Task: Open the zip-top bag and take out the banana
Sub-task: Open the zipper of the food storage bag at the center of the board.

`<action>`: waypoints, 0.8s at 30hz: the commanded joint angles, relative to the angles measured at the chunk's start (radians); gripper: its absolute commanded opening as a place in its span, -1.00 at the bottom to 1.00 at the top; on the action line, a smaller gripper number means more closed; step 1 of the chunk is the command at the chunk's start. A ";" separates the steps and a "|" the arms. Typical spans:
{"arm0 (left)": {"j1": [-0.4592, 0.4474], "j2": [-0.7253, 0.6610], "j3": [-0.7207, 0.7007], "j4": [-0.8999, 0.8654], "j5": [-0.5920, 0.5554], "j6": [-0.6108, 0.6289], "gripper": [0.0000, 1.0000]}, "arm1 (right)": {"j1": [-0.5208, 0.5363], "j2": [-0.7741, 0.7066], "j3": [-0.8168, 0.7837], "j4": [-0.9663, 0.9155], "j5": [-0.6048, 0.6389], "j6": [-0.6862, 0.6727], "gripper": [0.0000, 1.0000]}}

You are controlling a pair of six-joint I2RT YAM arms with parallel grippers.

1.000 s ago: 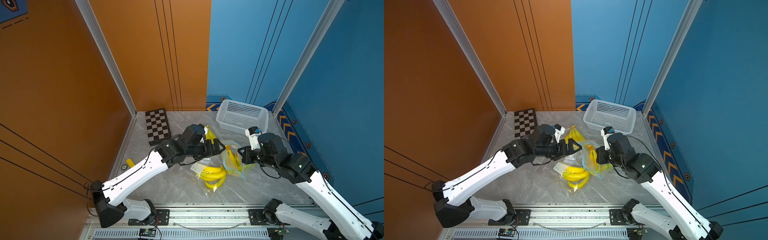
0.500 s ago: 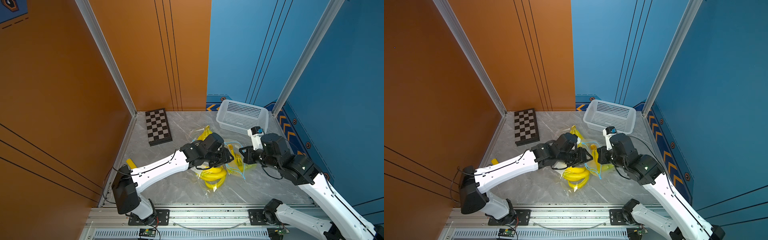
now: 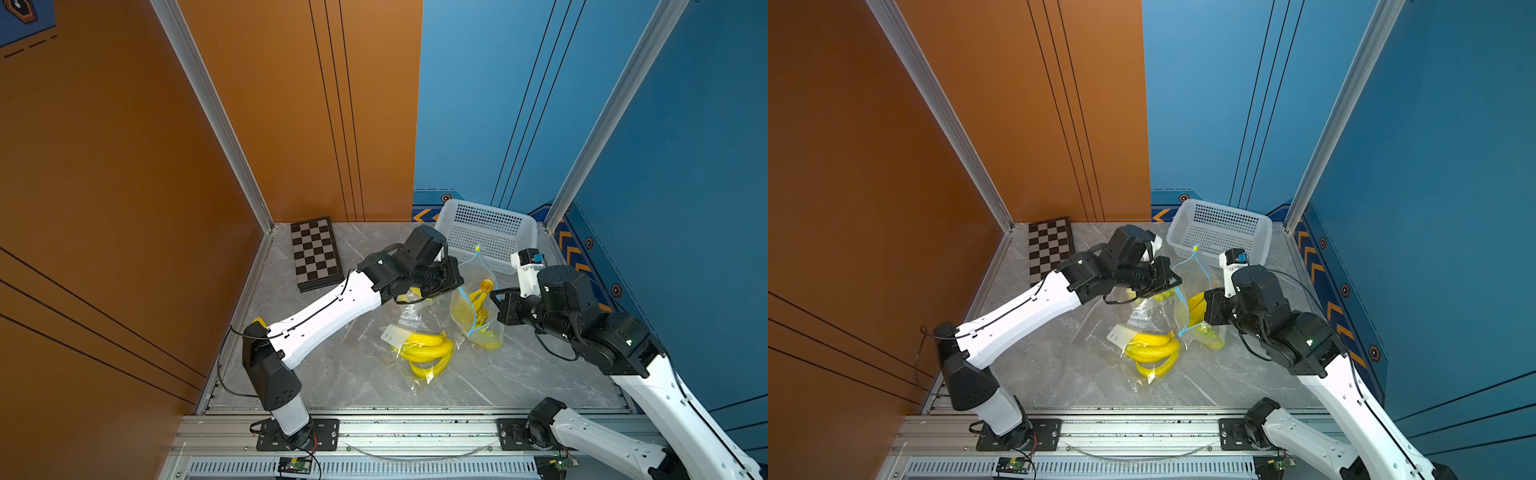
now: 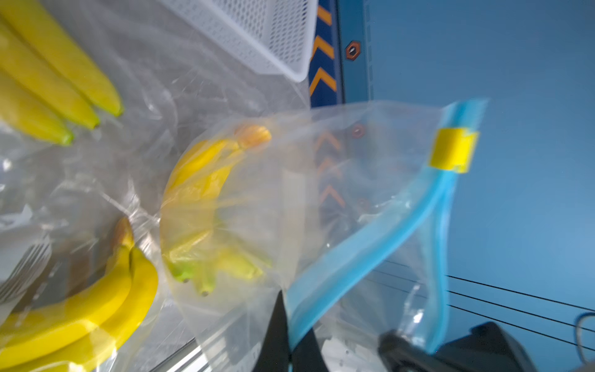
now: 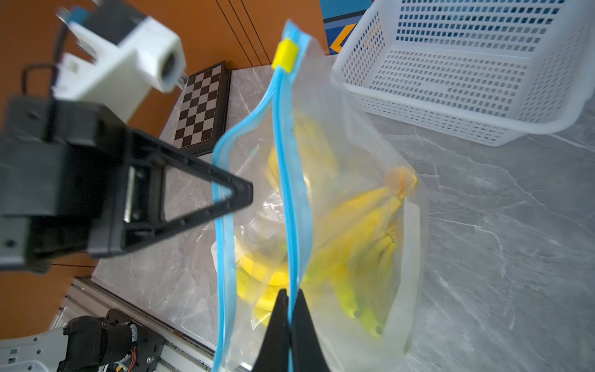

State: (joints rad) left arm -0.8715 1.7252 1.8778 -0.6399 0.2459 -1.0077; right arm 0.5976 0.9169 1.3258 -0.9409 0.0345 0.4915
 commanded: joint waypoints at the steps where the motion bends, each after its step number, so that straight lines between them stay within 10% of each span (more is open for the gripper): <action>1: 0.001 0.052 0.165 -0.186 0.055 0.131 -1.00 | -0.033 0.009 0.074 -0.111 0.062 -0.040 -1.00; 19: -0.054 0.133 0.188 -0.254 0.076 0.196 -1.00 | -0.350 -0.056 -0.045 -0.214 -0.181 -0.103 -1.00; 24: -0.102 0.202 0.300 -0.311 0.095 0.217 -1.00 | -0.364 -0.021 -0.002 -0.215 -0.287 -0.141 -0.24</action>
State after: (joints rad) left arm -0.9497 1.8938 2.1231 -0.8921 0.3061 -0.8257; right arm 0.2417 0.8772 1.2942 -1.1210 -0.1555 0.3981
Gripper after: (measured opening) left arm 0.050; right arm 0.349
